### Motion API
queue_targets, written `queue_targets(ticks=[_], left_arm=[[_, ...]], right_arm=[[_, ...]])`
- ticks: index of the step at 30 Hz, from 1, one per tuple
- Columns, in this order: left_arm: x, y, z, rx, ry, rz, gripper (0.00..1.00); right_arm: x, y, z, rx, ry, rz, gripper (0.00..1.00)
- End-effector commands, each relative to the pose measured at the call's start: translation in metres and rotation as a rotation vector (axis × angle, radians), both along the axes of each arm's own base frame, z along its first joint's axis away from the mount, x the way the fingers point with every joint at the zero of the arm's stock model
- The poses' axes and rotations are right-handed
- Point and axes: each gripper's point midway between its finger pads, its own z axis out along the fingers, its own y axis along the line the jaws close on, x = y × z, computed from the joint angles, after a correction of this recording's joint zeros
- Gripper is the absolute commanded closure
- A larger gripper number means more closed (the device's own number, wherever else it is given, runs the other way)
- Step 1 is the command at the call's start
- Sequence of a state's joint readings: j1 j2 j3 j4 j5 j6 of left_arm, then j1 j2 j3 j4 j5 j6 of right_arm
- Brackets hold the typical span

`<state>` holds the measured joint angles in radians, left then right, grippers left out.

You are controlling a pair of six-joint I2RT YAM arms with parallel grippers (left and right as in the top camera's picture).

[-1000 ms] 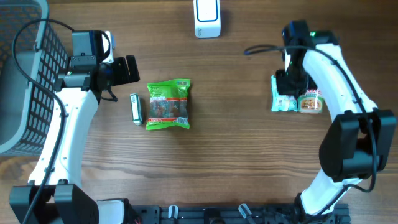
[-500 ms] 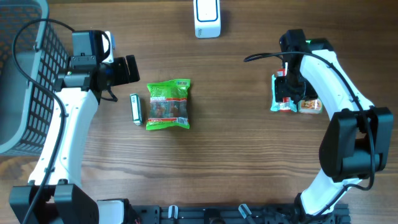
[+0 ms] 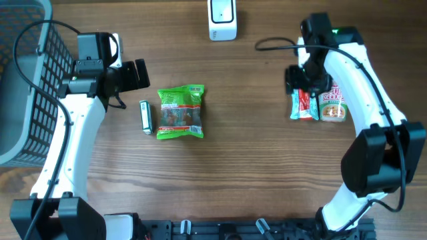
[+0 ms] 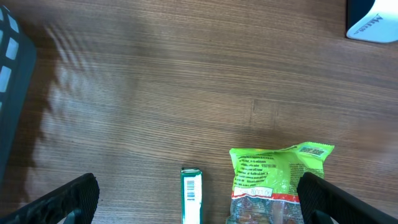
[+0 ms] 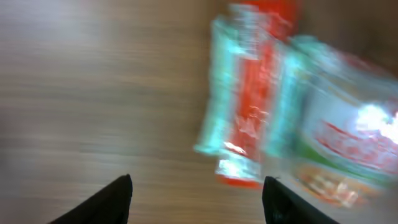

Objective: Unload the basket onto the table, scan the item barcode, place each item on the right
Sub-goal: 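Move both grippers toward the green snack bag in the middle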

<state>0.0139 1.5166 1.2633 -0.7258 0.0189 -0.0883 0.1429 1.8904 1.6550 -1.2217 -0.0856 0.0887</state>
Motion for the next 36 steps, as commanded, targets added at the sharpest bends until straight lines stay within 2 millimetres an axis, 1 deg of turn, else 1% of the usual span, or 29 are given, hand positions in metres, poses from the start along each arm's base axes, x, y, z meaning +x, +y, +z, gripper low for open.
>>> queue_targets(ticks=[1,4,6,8,9,13,17,20,22,24,26,28,29,31,33,34,35,36], left_arm=[[0.001,0.002,0.001,0.009,-0.003,0.005,0.0],[0.001,0.002,0.001,0.009,-0.003,0.005,0.0],[0.001,0.002,0.001,0.009,-0.003,0.005,0.0],[0.001,0.002,0.001,0.009,-0.003,0.005,0.0],[0.001,0.002,0.001,0.009,-0.004,0.005,0.0],[0.001,0.002,0.001,0.009,-0.003,0.005,0.0],[0.001,0.002,0.001,0.009,-0.003,0.005,0.0],[0.001,0.002,0.001,0.009,-0.003,0.005,0.0],[0.001,0.002,0.001,0.009,-0.003,0.005,0.0],[0.005,0.005,0.003,0.028,-0.02,0.007,0.0],[0.012,0.005,0.009,0.029,-0.059,0.01,0.0],[0.014,0.005,0.01,0.029,-0.067,0.01,0.0],[0.013,0.005,0.009,0.029,-0.063,0.01,0.0],[0.013,0.005,0.01,0.027,-0.064,0.011,0.0],[0.017,0.0,0.012,-0.037,-0.081,0.046,0.0],[0.012,-0.013,0.009,-0.12,-0.052,0.036,0.0],[0.004,-0.034,0.007,-0.222,-0.018,-0.029,0.0],[-0.001,-0.051,0.004,-0.303,0.011,-0.085,0.0]], right_arm=[[0.004,0.09,0.039,0.427,-0.074,0.133,0.31],[0.003,0.132,0.043,0.56,-0.088,0.169,0.2],[0.001,0.15,0.035,0.577,-0.077,0.141,0.18],[-0.007,0.172,0.021,0.583,-0.063,0.13,0.18],[-0.01,0.179,0.016,0.582,-0.06,0.132,0.18],[-0.027,0.212,-0.017,0.564,-0.068,0.13,0.2],[-0.034,0.228,-0.04,0.521,-0.126,0.128,0.21],[-0.035,0.231,-0.045,0.513,-0.146,0.138,0.22],[-0.033,0.229,-0.04,0.516,-0.156,0.136,0.23],[-0.028,0.222,-0.032,0.52,-0.17,0.121,0.23],[-0.023,0.214,-0.019,0.538,-0.197,0.122,0.22],[-0.021,0.207,-0.008,0.545,-0.216,0.132,0.2],[-0.021,0.199,-0.002,0.54,-0.225,0.135,0.18],[-0.021,0.186,0.003,0.525,-0.234,0.14,0.17],[-0.022,0.176,0.005,0.527,-0.215,0.121,0.18],[-0.025,0.174,0.006,0.55,-0.19,0.117,0.2],[-0.029,0.175,0.008,0.581,-0.163,0.118,0.22],[-0.031,0.175,0.008,0.593,-0.151,0.119,0.28]])
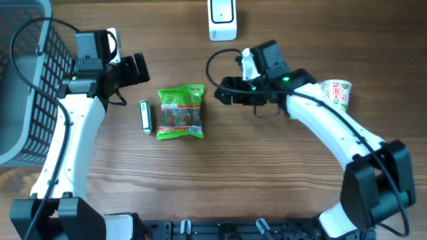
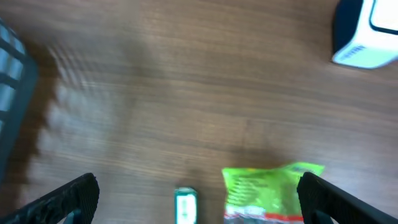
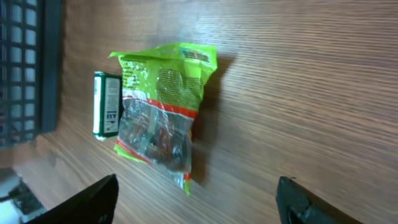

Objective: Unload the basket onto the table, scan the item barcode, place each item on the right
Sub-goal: 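Move both grippers toward the green snack bag in the middle, then grasp the green snack bag with left and right grippers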

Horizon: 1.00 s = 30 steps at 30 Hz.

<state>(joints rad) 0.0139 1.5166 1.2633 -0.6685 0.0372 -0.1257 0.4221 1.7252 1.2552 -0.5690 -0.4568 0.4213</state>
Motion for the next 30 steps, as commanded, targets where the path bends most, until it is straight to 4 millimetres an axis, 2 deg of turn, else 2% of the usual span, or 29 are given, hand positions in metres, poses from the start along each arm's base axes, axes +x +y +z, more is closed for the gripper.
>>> queue_targets(ticks=[1,3,4,5,6,7,11,15,26,30], left_arm=[[-0.019,-0.064,-0.007,-0.325,0.087,-0.16,0.0],[-0.03,-0.085,-0.02,-0.387,0.138,-0.22,0.0],[-0.036,-0.093,-0.032,-0.386,0.172,-0.237,0.13],[-0.042,-0.1,-0.041,-0.385,0.199,-0.253,0.37],[-0.047,-0.106,-0.051,-0.386,0.227,-0.265,0.73],[-0.054,-0.112,-0.063,-0.385,0.259,-0.276,0.96],[-0.062,-0.116,-0.093,-0.325,0.334,-0.268,0.96],[-0.057,-0.095,-0.121,-0.218,0.385,-0.145,0.96],[-0.054,-0.094,-0.168,-0.201,0.467,-0.129,0.96],[-0.052,-0.09,-0.174,-0.176,0.467,-0.117,0.96]], right_arm=[[-0.011,0.004,0.01,0.079,0.036,0.06,0.39],[-0.015,0.006,0.01,0.088,0.048,0.075,0.63],[-0.018,0.006,0.01,0.092,0.049,0.09,0.84],[-0.018,0.006,0.01,0.091,0.05,0.091,0.95],[-0.019,0.006,0.009,0.093,0.054,0.092,0.96],[-0.02,0.007,0.009,0.096,0.057,0.093,0.96],[-0.021,0.01,0.007,0.106,0.067,0.101,0.96],[-0.026,0.028,0.005,0.189,0.102,0.154,0.96],[-0.049,0.075,-0.041,0.183,0.214,0.221,0.96],[-0.051,0.082,-0.068,0.124,0.246,0.186,0.96]])
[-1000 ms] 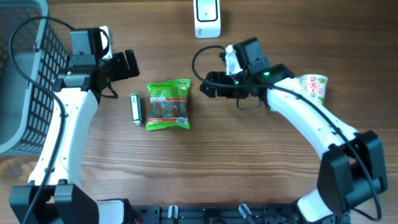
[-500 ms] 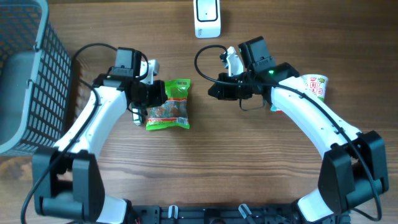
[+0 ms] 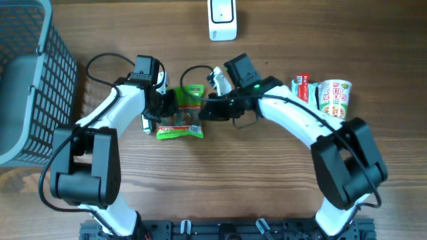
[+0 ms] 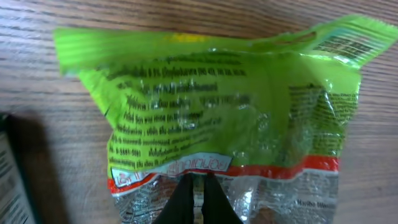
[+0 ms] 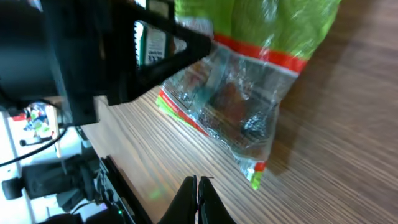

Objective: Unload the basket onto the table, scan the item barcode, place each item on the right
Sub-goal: 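Grasp the green snack bag with left and right grippers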

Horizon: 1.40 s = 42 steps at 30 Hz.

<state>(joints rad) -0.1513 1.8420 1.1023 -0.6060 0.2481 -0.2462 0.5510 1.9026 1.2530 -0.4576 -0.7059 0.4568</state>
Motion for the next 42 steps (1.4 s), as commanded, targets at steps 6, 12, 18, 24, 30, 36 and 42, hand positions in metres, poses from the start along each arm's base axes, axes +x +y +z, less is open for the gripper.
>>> queue_targets(ticks=[6,12,18,24,30,36,42], left_arm=[[0.001,0.019,-0.012,0.107,0.011,0.065,0.96],[0.0,0.021,-0.015,0.118,0.022,0.076,0.96],[-0.003,0.021,-0.026,0.123,0.051,0.074,0.96],[0.006,0.017,-0.007,0.096,-0.003,0.074,0.96],[0.022,0.007,0.043,0.024,-0.139,0.077,0.96],[0.025,-0.015,0.058,-0.106,-0.164,0.047,0.96],[0.025,-0.013,0.023,-0.08,-0.092,0.054,0.96]], right_arm=[[-0.003,0.013,-0.068,-0.083,0.111,-0.053,0.96],[0.009,-0.003,-0.105,-0.211,0.082,-0.125,0.96],[0.034,0.0,-0.067,-0.128,-0.019,-0.152,0.94],[0.039,0.001,-0.009,-0.065,-0.142,-0.125,0.92],[0.017,0.007,-0.005,-0.062,-0.063,-0.11,0.96],[0.001,0.018,-0.019,-0.086,-0.022,-0.079,0.96],[-0.005,0.023,-0.038,-0.101,0.019,-0.097,0.96]])
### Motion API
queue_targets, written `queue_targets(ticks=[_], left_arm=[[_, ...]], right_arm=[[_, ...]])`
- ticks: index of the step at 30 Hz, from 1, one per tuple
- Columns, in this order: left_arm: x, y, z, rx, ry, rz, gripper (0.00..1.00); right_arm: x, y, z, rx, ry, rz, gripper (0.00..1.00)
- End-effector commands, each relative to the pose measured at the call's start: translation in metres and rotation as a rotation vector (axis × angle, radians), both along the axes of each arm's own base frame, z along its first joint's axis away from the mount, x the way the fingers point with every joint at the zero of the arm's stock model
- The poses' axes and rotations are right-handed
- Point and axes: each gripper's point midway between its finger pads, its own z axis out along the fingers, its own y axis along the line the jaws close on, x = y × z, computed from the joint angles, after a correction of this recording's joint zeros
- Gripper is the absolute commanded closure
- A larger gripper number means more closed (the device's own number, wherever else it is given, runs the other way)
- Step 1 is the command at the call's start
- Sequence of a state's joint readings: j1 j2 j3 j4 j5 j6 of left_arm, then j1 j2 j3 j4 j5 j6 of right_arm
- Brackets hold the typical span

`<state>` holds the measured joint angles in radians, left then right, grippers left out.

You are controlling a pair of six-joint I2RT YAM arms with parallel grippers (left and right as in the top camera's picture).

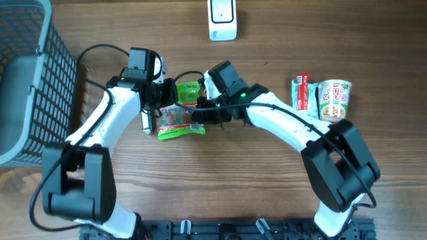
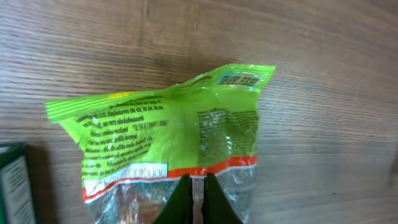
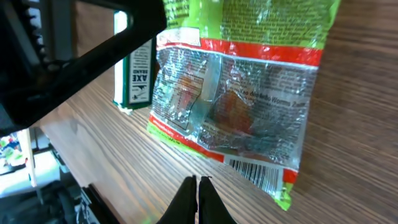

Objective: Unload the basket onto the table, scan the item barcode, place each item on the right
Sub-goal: 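Grasp the green snack bag with left and right grippers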

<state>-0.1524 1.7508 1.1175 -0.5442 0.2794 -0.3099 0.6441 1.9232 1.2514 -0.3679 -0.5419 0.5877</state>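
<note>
The green snack bag (image 1: 181, 121) lies mid-table, its clear window and red stripe facing up. My left gripper (image 2: 194, 185) is shut on the clear part of the bag (image 2: 155, 124), pinching a thin fold of film. My right gripper (image 3: 198, 183) is shut with nothing in it, fingertips just off the bag's edge near the printed barcode (image 3: 258, 175). From overhead the left gripper (image 1: 165, 99) is at the bag's upper left and the right gripper (image 1: 199, 115) at its right side. The white scanner (image 1: 222, 19) stands at the far edge of the table.
A small green box (image 1: 145, 121) lies just left of the bag. A red-and-green packet (image 1: 302, 97) and a noodle cup (image 1: 333, 100) sit at the right. A dark wire basket (image 1: 27, 80) fills the left edge.
My left gripper still pinches the bag, which now sits smaller and turned in the left wrist view. The right gripper shifted slightly left along the bag's edge, and its view now shows the barcode.
First my left gripper was open near the basket and my right was open over the packet by the noodle cup. Then the right gripper was open just right of the bag. Then both were shut at the bag, the left pinching it, as now.
</note>
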Motion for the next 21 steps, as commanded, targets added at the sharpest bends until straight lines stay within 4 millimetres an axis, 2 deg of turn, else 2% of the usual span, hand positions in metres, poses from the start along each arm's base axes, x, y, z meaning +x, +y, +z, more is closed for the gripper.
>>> queue_targets(ticks=[1,8,14,17,21], left_arm=[[0.0,-0.001,-0.027,0.007,0.061,0.01,0.96],[0.001,0.001,-0.054,0.025,0.102,0.014,0.96],[0.002,0.001,-0.055,0.025,0.098,0.014,0.96],[0.003,0.001,-0.052,0.023,0.092,0.014,0.96],[0.012,0.001,-0.035,0.011,0.044,0.017,0.96]], right_arm=[[-0.007,0.001,-0.027,-0.01,0.07,-0.024,0.95],[-0.019,-0.007,-0.062,-0.022,0.13,-0.069,0.96],[-0.034,-0.021,-0.078,-0.08,0.181,-0.079,0.96],[-0.027,-0.023,-0.068,-0.068,0.157,-0.09,0.96],[-0.01,-0.028,-0.037,-0.039,0.063,-0.115,0.95]])
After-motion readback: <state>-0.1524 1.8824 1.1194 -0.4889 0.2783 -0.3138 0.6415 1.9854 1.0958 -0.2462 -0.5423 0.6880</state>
